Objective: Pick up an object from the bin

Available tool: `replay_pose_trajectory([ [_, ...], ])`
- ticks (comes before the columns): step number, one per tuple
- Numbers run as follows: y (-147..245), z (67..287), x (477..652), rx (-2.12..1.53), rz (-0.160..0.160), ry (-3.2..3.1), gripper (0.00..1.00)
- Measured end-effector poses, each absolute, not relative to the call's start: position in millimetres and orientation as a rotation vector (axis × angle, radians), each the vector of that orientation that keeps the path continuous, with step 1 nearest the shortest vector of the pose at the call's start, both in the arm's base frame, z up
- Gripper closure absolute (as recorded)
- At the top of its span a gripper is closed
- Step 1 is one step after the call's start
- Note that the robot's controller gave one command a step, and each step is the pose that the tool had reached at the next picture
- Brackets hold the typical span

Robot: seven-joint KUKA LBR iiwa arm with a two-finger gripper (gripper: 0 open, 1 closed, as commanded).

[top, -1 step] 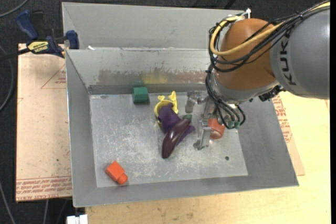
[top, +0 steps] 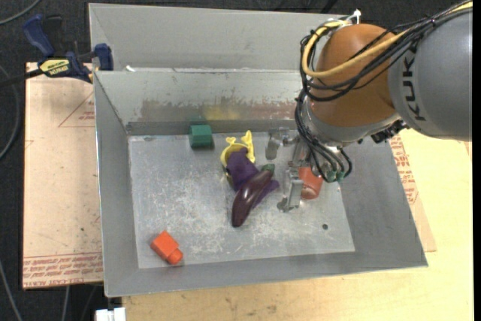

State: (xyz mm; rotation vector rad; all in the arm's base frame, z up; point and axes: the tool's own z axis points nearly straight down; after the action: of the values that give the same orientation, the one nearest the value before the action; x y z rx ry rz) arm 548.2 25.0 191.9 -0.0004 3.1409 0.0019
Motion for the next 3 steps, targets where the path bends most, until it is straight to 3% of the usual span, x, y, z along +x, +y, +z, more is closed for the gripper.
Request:
replay_pose_trajectory([
  [1,33,150,553.0,-0.224,0.002,3.132,0.00],
  [2,41,130,556.0,-0.610,0.004,3.083,0.00],
  [3,46,131,571.4,-0.603,0.004,3.078,0.00],
])
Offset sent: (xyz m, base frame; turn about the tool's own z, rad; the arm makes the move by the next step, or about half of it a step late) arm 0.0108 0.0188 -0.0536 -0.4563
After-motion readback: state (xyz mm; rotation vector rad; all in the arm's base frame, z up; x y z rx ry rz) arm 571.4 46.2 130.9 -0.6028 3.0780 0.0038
